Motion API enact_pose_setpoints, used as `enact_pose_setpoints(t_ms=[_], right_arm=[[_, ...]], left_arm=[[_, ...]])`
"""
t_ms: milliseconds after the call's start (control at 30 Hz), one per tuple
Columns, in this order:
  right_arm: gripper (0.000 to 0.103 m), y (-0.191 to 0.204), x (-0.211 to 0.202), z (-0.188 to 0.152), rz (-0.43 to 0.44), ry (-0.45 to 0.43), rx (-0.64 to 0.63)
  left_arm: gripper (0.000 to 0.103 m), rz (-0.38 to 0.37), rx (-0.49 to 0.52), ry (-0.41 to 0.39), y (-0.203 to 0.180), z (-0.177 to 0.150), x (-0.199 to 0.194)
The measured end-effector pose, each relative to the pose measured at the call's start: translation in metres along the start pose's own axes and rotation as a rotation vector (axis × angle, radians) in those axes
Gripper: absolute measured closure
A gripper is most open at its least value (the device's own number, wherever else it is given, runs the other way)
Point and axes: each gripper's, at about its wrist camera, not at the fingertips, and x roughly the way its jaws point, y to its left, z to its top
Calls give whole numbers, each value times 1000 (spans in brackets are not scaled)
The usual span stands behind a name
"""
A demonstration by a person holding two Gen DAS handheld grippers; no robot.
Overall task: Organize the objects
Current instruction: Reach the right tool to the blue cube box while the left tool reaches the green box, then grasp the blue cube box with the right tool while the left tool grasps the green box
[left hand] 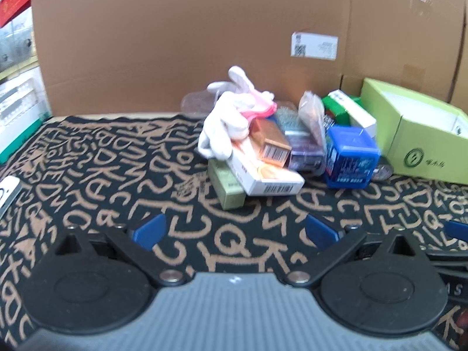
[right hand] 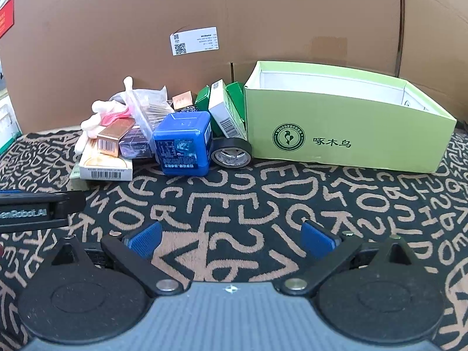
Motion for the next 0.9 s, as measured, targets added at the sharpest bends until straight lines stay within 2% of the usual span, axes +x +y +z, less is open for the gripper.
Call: enact_pose_setpoints(t_ms=[200, 267, 333, 400, 467, 567, 633, 733, 800, 900], right_arm=[[0, 0, 11, 11, 90, -79, 27], [0, 5, 18, 18, 120, -105, 7], [0, 11, 25, 26, 111, -114, -24], [0, 16, 36, 36, 105, -133, -49], [0, 19, 45, 44, 106, -130, -56], [1, 24, 60, 55, 104, -141, -59], [11, 28, 68, 58, 98, -145, -74], [38, 29, 73, 57, 123, -139, -106], [40, 29, 70, 55, 127, -129, -101], [40, 28, 57, 47, 122, -129, -100]], left_arm=[[0, -121, -24, 21, 18, 12, 15], [0, -127, -27, 30, 19, 18, 24], [1, -137, -15, 26, 22, 24, 31], [10, -152, -32, 26, 24, 29, 38], [14, -169, -32, 34, 26, 32, 45], [25, -168, -23, 72, 29, 26, 58], [33, -188, -34, 97, 34, 19, 63], [42, -184, 13, 73, 37, 12, 59], [53, -165, 28, 72, 37, 14, 60], [54, -160, 12, 71, 39, 18, 64]])
